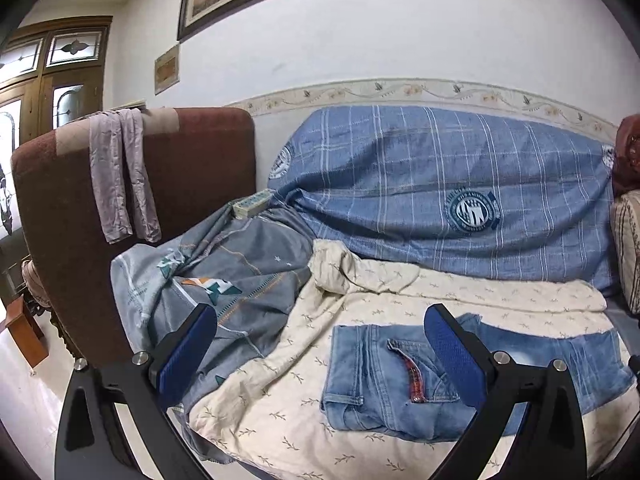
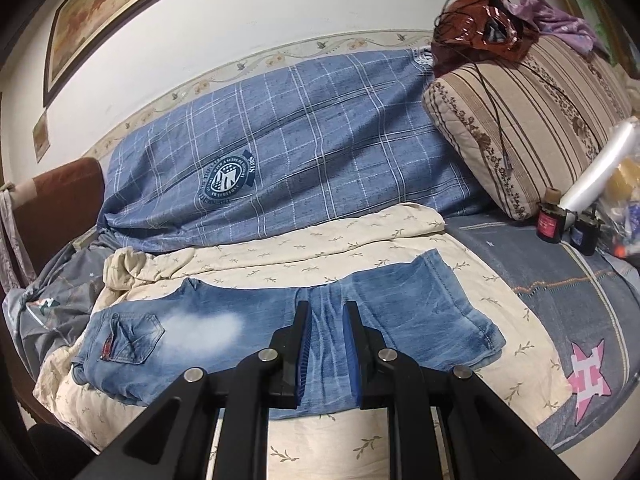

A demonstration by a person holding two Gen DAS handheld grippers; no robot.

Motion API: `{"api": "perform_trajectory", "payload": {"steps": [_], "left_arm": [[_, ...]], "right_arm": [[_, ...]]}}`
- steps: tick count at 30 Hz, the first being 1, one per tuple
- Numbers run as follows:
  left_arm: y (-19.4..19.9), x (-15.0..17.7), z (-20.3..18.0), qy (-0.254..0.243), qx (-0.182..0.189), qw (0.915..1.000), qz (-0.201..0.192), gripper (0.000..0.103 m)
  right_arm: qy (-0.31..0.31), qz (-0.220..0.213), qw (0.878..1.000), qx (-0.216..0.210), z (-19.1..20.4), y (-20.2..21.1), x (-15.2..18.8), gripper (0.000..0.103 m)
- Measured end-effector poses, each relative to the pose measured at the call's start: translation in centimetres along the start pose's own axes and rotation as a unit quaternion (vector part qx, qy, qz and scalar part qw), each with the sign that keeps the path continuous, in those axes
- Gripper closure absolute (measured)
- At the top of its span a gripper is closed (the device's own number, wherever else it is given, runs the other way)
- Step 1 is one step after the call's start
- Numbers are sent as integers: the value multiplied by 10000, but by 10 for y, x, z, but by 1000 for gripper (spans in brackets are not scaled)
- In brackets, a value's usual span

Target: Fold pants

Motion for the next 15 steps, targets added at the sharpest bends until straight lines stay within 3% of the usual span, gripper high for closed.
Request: {"api": "perform_trajectory", "payload": {"steps": [5, 6, 7, 8, 11, 15], "left_arm": [[-15, 22, -32, -280, 337, 9981, 438, 0], [-17, 26, -38, -331, 388, 9974, 509, 0], [-21, 33, -46, -407, 461, 9962, 623, 0], [-23, 38, -53, -469, 523, 9949, 718, 0], [-31, 52, -73, -609, 704, 9909, 977, 0], [-39, 69, -98, -822, 890, 9846, 1257, 0]], "right_arm": [[-633, 269, 9976, 3, -32, -5, -1, 78], [-842, 326, 9959, -21, -41, -5, 0, 66], [-1081, 355, 9935, -56, -51, -5, 1, 40], [-1287, 319, 9911, -69, -58, -3, 2, 29], [-1693, 246, 9853, -31, -81, 1, 3, 26], [-2369, 795, 9683, 48, -113, -14, 16, 26]]}}
Point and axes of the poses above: each gripper's, at about its wrist camera, not at the fingertips, and y roughly against the way its jaws point, z to its left, x to its underside, the point moved 1 cm from there along -y, roughly the way its jaws point, and after that the axes turned 6 degrees about -z, right-handed, at the moved point
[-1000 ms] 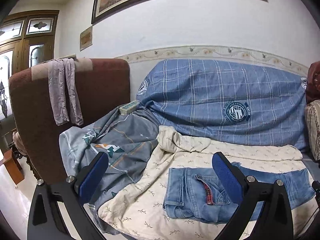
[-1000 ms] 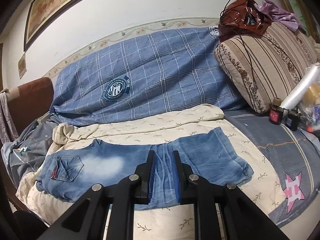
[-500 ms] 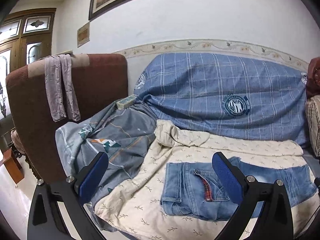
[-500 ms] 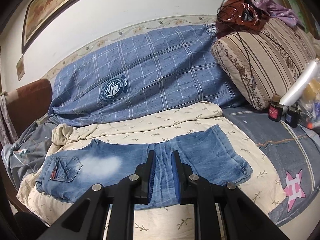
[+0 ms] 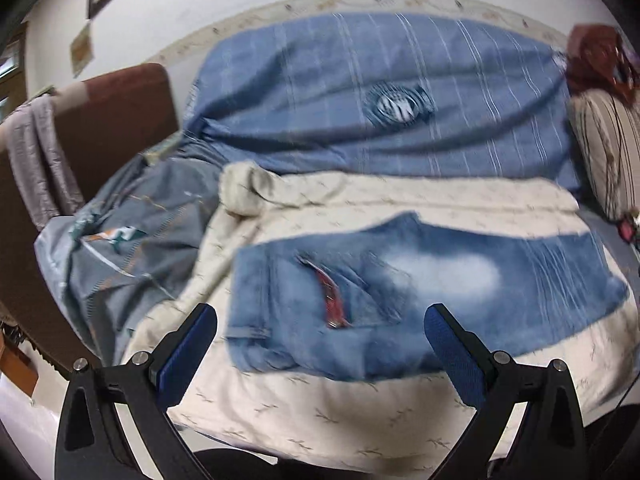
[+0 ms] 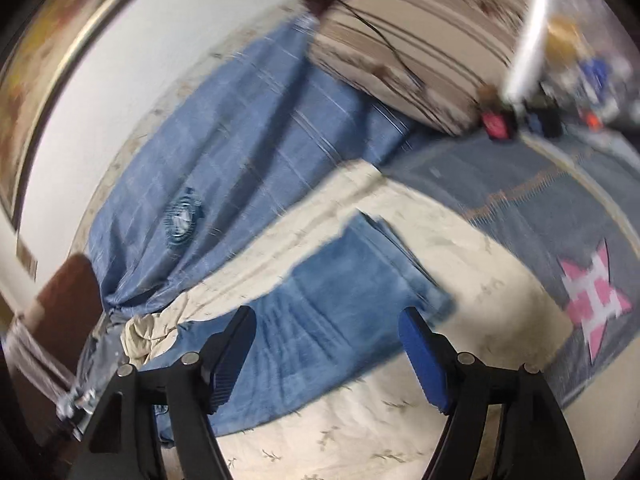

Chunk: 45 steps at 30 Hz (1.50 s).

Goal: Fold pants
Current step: 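Grasp the folded leg hems with the right gripper and lift them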

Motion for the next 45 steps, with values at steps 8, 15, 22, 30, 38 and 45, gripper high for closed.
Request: {"api": "perform_trajectory", "payload": {"steps": [8, 15, 22, 30, 38, 45], "left_arm": [[-24, 11, -35, -317, 165, 9987, 363, 0], [-46, 4, -63, -612, 375, 9965, 418, 0], [-73, -1, -71, -656, 490, 9957, 434, 0], [-108, 5, -76, -494, 823, 9949, 321, 0], [-120, 12, -81, -577, 892, 9939, 302, 0], [-124, 7, -59, -218, 773, 9962, 344, 0]], "right_arm": [[-1195, 454, 9915, -240, -48, -21, -5, 26], [-1567, 657, 9853, -177, -63, -39, -10, 30], [-1713, 933, 9808, 31, -72, -55, -7, 41], [-1522, 908, 9840, 205, -62, -67, -10, 41], [-1558, 796, 9836, 428, -64, -73, -8, 73], [-1023, 385, 9931, 426, -41, -59, -8, 80]]}}
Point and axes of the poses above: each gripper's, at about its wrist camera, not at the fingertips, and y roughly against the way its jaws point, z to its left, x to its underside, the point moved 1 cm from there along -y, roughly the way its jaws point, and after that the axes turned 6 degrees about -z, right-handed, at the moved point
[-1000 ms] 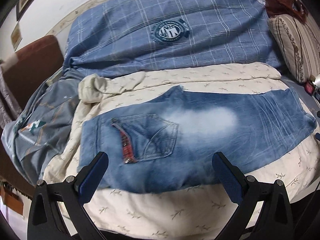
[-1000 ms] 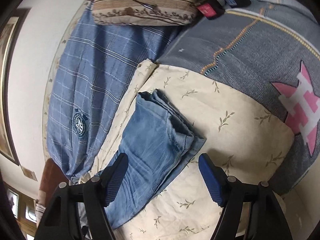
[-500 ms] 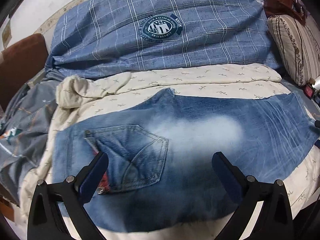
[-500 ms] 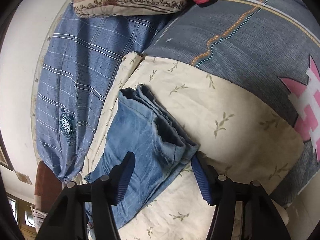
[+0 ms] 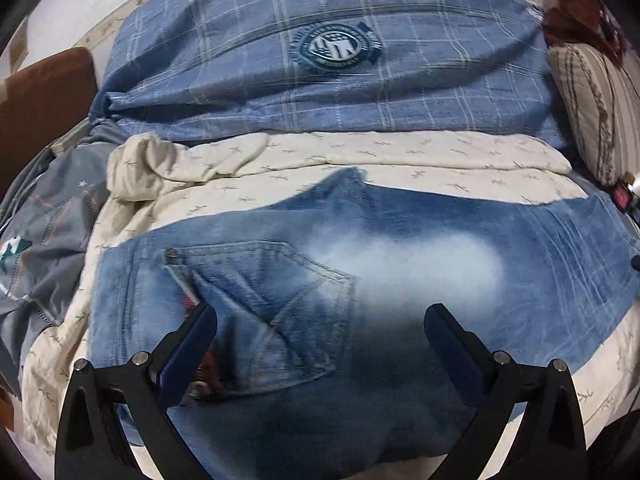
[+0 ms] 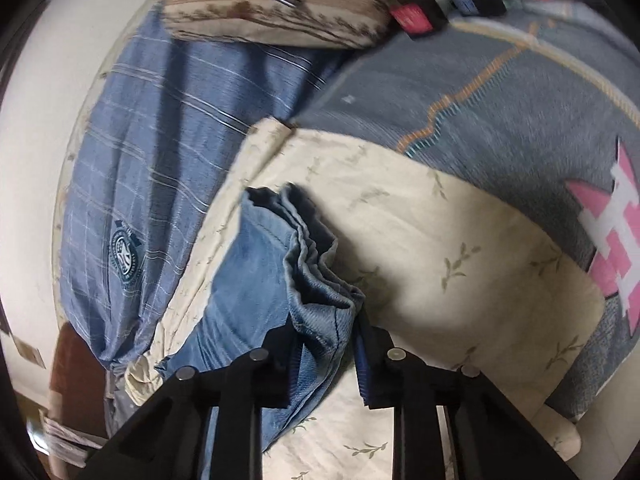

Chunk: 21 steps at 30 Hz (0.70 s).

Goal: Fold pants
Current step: 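Grasp the folded leg hems with the right gripper and lift them, then fold the held legs over toward the waistband with the right gripper and release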

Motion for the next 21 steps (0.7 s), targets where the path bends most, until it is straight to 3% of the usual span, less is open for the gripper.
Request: {"api": "perform_trajectory", "payload": {"steps": [7, 13, 21], "left_arm": [[6, -1, 12, 126, -137, 9997, -154, 0], [10, -5, 12, 109, -170, 9994, -297, 0], [14, -8, 23, 279, -92, 9990, -330, 0]], "right_arm": [[865, -492, 9950, -114, 43, 17, 14, 83], [2010, -751, 9766, -119, 99, 24, 52, 84], [2900, -246, 9564, -243, 154, -1, 111, 84]]}}
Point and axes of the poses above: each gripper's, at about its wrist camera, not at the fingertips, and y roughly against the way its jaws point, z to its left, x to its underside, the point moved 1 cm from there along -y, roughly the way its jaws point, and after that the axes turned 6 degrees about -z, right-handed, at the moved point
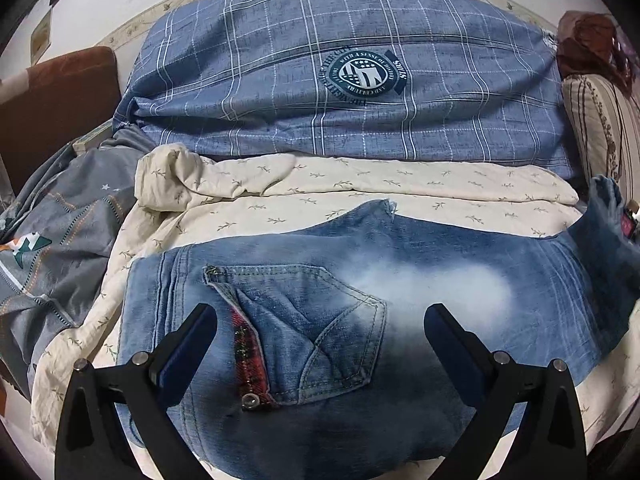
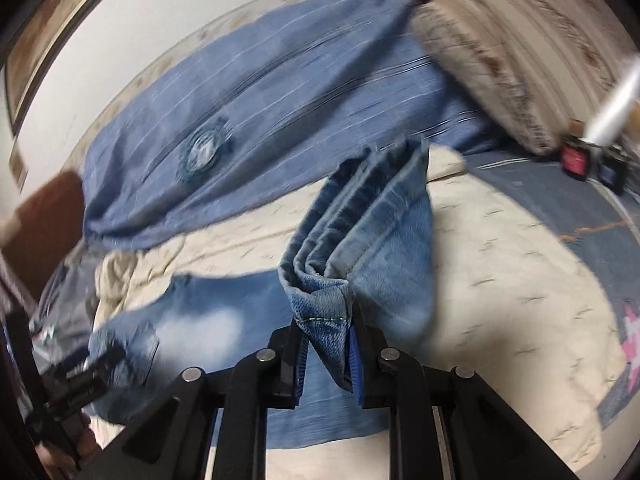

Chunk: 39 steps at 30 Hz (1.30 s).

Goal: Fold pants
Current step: 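Fold the held legs over toward the waistband with the right gripper and release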

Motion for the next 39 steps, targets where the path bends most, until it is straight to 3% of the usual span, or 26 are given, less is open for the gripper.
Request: {"api": "perform_trajectory", "payload": {"steps": [3, 7, 10, 12, 14, 15, 16, 19, 22, 23, 25, 27, 32, 36, 39], "left_arm": [[1, 0, 5, 38, 12, 10000, 11, 0], [2, 0, 11, 76, -14, 10000, -11, 0], [3, -1, 14, 161, 2, 9999, 3, 0], [2, -1, 15, 230, 18, 9997, 7, 0], [2, -2, 13, 260, 33, 9997, 8, 0], [2, -1, 12, 251, 40, 9997, 1, 0], [1, -1, 9, 220, 40, 9997, -13, 0], [0, 1, -3, 81, 48, 9999, -67, 0], [-4, 0, -19, -29, 221, 9997, -25, 0], [-6, -2, -25, -71, 275, 9996, 2, 0], [-8, -10, -36, -110, 310, 9995, -4, 0], [-11, -25, -48, -77, 401, 9992, -13, 0], [-25, -61, -91, -218, 625, 9978, 24, 0], [-50, -65, -143, -860, 686, 9934, 336, 0], [-77, -47, -165, -1439, 326, 9861, 764, 1]], "right_arm": [[163, 576, 9980, -187, 22, -21, 10, 81], [607, 1408, 9866, -555, 55, -40, 33, 76], [1141, 1384, 9816, -652, 70, -31, 38, 75], [949, 1277, 9820, -1018, 63, -21, 31, 70], [472, 1146, 9810, -1494, 48, -10, 23, 58], [170, 1023, 9784, -1786, 37, -2, 19, 37], [-23, 876, 9772, -1933, 28, 4, 15, 26], [-347, 631, 9783, -1941, 8, 11, 7, 26], [-651, 650, 9857, -1410, -18, 5, 4, 30], [-642, 652, 9886, -1198, -23, 1, 3, 36], [-551, 715, 9922, -862, -25, -4, 4, 70], [-457, 777, 9941, -600, -28, -9, 4, 73], [-114, 945, 9942, -508, -21, -13, 3, 76], [58, 1350, 9900, -411, -21, -28, 13, 76], [157, 1530, 9869, -485, -23, -30, 18, 76]]}}
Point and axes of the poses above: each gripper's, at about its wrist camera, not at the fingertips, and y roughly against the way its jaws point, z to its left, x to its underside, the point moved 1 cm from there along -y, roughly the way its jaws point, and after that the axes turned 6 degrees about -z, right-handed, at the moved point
